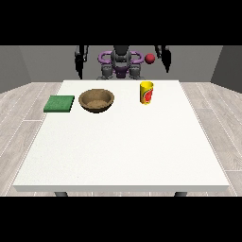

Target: Pick the cup and pour the ball into the bowl, then pick the bowl and place it on the pad

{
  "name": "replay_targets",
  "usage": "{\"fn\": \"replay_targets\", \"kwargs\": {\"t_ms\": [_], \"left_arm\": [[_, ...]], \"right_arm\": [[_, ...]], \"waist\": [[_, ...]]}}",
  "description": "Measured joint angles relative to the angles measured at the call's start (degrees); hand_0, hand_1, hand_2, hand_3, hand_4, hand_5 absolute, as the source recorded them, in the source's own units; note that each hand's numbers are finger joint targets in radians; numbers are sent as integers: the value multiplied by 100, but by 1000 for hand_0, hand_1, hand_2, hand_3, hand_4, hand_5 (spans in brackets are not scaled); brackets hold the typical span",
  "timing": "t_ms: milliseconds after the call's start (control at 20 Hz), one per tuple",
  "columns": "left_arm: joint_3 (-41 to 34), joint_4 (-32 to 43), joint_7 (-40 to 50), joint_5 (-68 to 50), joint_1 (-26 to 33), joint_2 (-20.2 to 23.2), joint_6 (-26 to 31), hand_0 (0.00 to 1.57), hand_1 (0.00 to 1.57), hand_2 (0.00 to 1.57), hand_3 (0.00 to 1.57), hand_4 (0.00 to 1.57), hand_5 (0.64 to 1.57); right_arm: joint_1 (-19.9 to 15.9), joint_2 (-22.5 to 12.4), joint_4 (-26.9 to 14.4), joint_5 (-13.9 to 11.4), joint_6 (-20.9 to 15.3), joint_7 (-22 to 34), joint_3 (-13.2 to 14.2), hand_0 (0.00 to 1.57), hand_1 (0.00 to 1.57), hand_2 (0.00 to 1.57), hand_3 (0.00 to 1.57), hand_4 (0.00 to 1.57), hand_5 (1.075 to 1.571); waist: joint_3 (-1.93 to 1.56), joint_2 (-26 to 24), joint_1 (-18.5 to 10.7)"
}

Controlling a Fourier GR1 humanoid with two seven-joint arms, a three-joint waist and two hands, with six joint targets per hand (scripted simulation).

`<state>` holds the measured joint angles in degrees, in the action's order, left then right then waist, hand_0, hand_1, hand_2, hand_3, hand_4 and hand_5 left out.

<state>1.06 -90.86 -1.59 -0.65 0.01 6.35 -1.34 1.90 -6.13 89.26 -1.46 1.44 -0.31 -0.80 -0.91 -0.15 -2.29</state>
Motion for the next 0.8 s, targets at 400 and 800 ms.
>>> {"fn": "replay_targets", "kwargs": {"t_ms": [400, 800], "left_arm": [[-225, -535, 677, -412, -192, 129, 85, 0, 0, 0, 0, 0, 1557], [-1057, -705, 746, -1291, -356, 450, 530, 0, 0, 0, 0, 0, 1544]], "right_arm": [[-4, -318, 506, 478, 268, 428, 372, 0, 0, 0, 0, 0, 1570], [-25, -753, 700, 1481, 948, 373, 1255, 0, 0, 0, 0, 0, 1570]], "waist": [[71, -1150, 176], [89, -710, 322]]}}
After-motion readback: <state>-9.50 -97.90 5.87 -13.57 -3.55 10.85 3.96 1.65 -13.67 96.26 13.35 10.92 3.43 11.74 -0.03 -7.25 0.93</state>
